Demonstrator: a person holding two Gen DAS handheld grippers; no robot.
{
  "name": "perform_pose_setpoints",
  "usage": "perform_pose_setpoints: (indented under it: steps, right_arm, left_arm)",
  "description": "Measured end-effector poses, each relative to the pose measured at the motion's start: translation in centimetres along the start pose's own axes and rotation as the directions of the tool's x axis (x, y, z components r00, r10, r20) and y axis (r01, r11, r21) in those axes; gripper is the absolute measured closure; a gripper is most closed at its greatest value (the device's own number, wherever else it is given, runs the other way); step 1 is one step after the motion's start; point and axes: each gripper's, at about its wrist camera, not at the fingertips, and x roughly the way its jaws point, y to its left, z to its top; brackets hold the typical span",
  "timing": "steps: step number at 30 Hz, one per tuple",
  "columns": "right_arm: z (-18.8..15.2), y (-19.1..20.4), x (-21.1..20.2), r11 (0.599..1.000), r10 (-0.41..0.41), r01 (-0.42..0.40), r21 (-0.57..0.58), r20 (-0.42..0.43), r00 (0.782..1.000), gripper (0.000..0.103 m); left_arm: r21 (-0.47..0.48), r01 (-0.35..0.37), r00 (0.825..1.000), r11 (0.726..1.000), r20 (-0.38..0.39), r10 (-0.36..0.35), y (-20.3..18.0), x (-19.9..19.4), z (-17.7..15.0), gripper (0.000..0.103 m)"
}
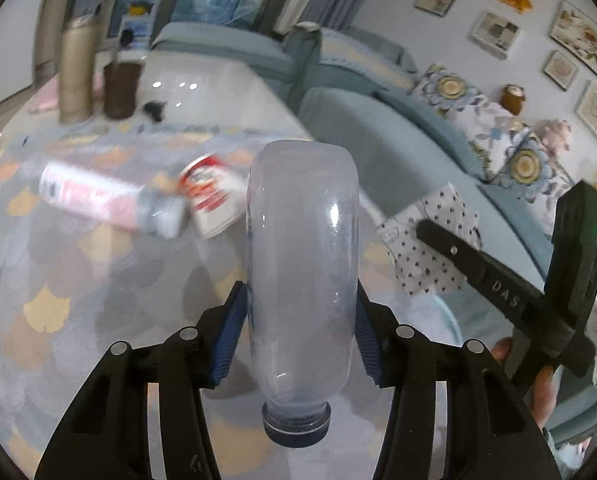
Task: Collect trash
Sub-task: 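Carry bottle and paper over the blue basket and open both tools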
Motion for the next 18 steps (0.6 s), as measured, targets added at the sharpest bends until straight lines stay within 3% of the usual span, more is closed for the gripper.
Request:
perform_pose_setpoints:
  steps: [10,14,18]
  right_arm:
    - [-0.2,-7.9,-9.7,0.987,-0.154,0.149,0.056,0.098,0.983,0.098]
    - [-1.3,-12.2,-11.9,0.973,-0.214,0.204,0.108,0.088,0.973,0.098]
    - [-3.4,-16.7,-12.6,0.951,-0.268,0.256,0.175,0.045,0.962,0.098]
  left_arm:
    - [0.136,0.114,0.993,0.984,-0.003,-0.115,-12.4,1.5,0.7,0.054]
    - [0.163,0.161,0.987,0.973,-0.036,-0.158,-17.0,3.6,0.3,0.054]
    - [0.121,0.219,0.975,0.968,-0.073,-0.211,-20.0,6.5,-0.7,0.054]
